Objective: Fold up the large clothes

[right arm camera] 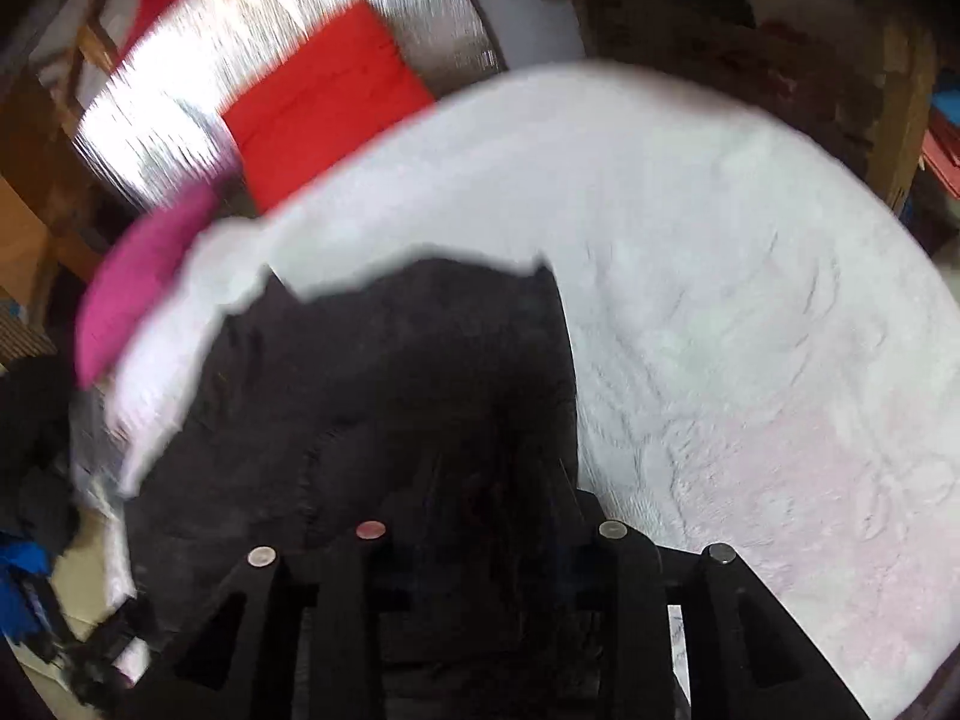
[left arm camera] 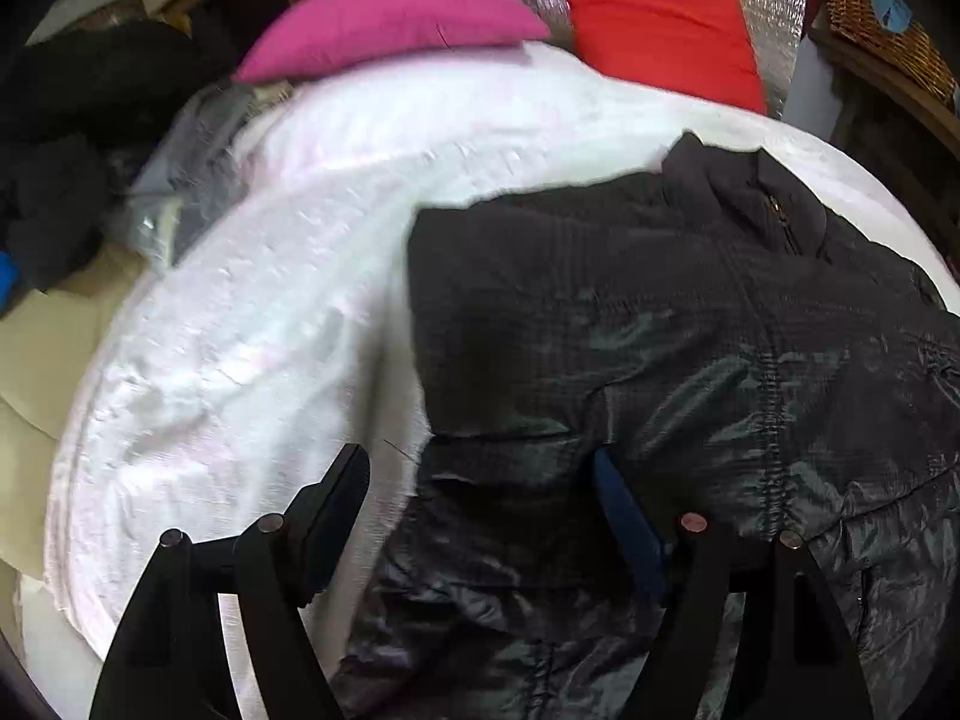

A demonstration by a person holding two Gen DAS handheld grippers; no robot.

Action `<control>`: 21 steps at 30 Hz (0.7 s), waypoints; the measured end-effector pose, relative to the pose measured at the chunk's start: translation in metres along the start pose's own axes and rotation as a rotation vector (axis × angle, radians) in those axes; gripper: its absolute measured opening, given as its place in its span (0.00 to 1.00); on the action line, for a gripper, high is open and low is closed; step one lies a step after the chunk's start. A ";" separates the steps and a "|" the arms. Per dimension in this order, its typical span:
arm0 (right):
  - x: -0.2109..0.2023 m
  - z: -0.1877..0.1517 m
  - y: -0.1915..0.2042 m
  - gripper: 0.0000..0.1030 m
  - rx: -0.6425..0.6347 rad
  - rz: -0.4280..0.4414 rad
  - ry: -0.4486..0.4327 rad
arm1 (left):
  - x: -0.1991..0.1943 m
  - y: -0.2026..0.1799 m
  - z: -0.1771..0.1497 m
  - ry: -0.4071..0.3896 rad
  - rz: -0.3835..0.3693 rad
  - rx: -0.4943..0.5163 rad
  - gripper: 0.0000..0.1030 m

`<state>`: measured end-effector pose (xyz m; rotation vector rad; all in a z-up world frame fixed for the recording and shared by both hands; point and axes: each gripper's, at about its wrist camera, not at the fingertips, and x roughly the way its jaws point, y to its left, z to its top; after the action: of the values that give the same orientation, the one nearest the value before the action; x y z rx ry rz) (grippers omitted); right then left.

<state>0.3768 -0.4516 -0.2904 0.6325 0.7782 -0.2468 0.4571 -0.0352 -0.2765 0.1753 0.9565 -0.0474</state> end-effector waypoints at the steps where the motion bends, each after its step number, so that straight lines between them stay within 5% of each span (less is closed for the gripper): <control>1: -0.011 0.001 0.001 0.74 -0.001 0.005 -0.037 | -0.006 -0.001 -0.001 -0.025 0.019 0.008 0.75; 4: -0.047 -0.004 0.013 0.80 -0.062 0.026 -0.194 | -0.024 0.001 -0.004 -0.091 0.044 0.009 0.75; 6: -0.055 -0.008 0.027 0.80 -0.100 0.046 -0.226 | -0.033 0.001 -0.007 -0.120 0.059 0.004 0.75; 13: -0.033 -0.036 0.082 0.66 -0.292 0.084 -0.159 | -0.054 0.007 -0.010 -0.201 0.082 0.003 0.75; 21: -0.012 -0.055 0.083 0.60 -0.346 0.025 -0.047 | -0.063 0.006 -0.007 -0.251 0.068 -0.001 0.75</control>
<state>0.3728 -0.3524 -0.2746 0.3089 0.7455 -0.0994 0.4157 -0.0302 -0.2287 0.1956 0.6994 -0.0058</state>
